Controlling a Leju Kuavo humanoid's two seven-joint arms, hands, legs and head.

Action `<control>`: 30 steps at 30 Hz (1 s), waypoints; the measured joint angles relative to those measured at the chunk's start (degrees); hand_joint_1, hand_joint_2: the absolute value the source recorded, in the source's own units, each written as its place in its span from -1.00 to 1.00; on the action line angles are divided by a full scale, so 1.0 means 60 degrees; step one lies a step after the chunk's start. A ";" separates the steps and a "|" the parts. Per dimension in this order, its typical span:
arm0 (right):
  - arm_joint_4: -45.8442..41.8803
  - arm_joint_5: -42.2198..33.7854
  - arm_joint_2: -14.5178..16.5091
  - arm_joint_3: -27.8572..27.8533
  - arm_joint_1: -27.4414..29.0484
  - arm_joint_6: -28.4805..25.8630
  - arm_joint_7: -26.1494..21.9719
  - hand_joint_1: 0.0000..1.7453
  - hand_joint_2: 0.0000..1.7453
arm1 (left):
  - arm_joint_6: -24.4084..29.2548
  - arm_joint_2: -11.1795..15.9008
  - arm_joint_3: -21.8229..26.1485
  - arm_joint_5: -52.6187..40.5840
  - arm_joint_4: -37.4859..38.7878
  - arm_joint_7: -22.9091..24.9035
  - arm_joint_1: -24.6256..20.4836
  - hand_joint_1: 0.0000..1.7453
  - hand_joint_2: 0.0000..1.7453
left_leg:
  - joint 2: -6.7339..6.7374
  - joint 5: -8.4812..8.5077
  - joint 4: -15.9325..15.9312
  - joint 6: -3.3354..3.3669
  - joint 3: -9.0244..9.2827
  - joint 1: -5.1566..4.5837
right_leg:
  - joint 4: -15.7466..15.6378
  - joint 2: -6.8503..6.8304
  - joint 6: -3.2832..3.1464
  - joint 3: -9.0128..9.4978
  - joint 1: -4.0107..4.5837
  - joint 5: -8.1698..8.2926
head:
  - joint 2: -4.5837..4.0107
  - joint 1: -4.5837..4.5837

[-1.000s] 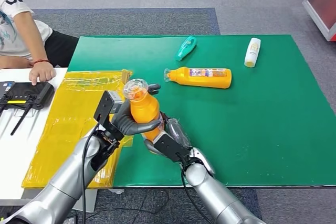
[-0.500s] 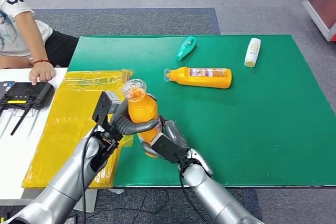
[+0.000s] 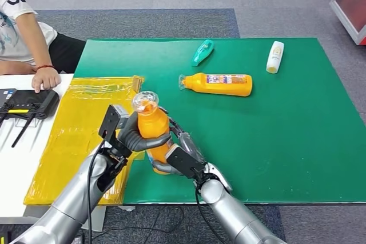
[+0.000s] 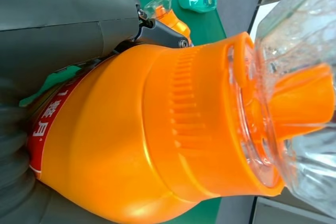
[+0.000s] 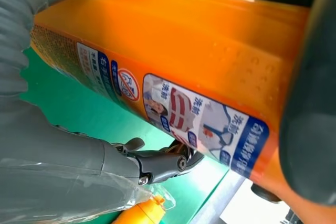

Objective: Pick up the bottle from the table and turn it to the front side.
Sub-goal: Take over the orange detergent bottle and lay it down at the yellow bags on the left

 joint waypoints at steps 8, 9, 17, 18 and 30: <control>-0.0001 -0.0397 0.0000 -0.0105 0.0030 0.0091 -0.0074 -1.00 1.00 | 0.0052 0.0094 0.0035 -0.0407 -0.0274 -0.0102 0.0202 1.00 1.00 | 0.0000 0.0000 0.0000 0.0000 0.0000 0.0000 | 0.0000 0.0000 0.0000 -0.0002 0.0000 0.0000 | 0.0000 -0.0001; -0.0003 -0.0549 -0.0001 -0.0150 0.0045 0.0128 -0.0125 -1.00 1.00 | 0.0094 0.0109 0.0035 -0.0489 -0.0328 -0.0130 0.0235 1.00 1.00 | 0.0000 0.0000 0.0000 0.0000 0.0000 0.0000 | 0.0000 0.0000 0.0000 -0.0002 0.0000 0.0000 | 0.0000 -0.0001; -0.0490 -0.2201 -0.0040 -0.1200 0.0471 0.0310 -0.0713 -1.00 1.00 | 0.0355 0.0340 0.0046 -0.0915 -0.1016 -0.0290 0.0664 1.00 1.00 | 0.0000 -0.0001 0.0000 0.0000 0.0000 -0.0001 | -0.0001 0.0000 0.0001 -0.0003 -0.0001 -0.0001 | 0.0000 0.0001; -0.0634 -0.2333 -0.0066 -0.1407 0.0524 0.0299 -0.0739 -1.00 1.00 | 0.0380 0.0375 0.0045 -0.0940 -0.1131 -0.0296 0.0747 1.00 1.00 | 0.0000 -0.0001 0.0000 0.0001 0.0000 -0.0001 | -0.0001 0.0000 0.0001 -0.0003 -0.0001 -0.0001 | 0.0001 0.0001; -0.1982 -0.2667 -0.0303 -0.2812 0.0956 0.0308 -0.0753 -1.00 1.00 | 0.0585 0.0618 0.0032 -0.1251 -0.1803 -0.0333 0.1188 1.00 1.00 | 0.0001 0.0000 0.0000 0.0000 0.0001 -0.0001 | -0.0002 0.0002 0.0001 -0.0007 0.0000 -0.0001 | 0.0000 0.0000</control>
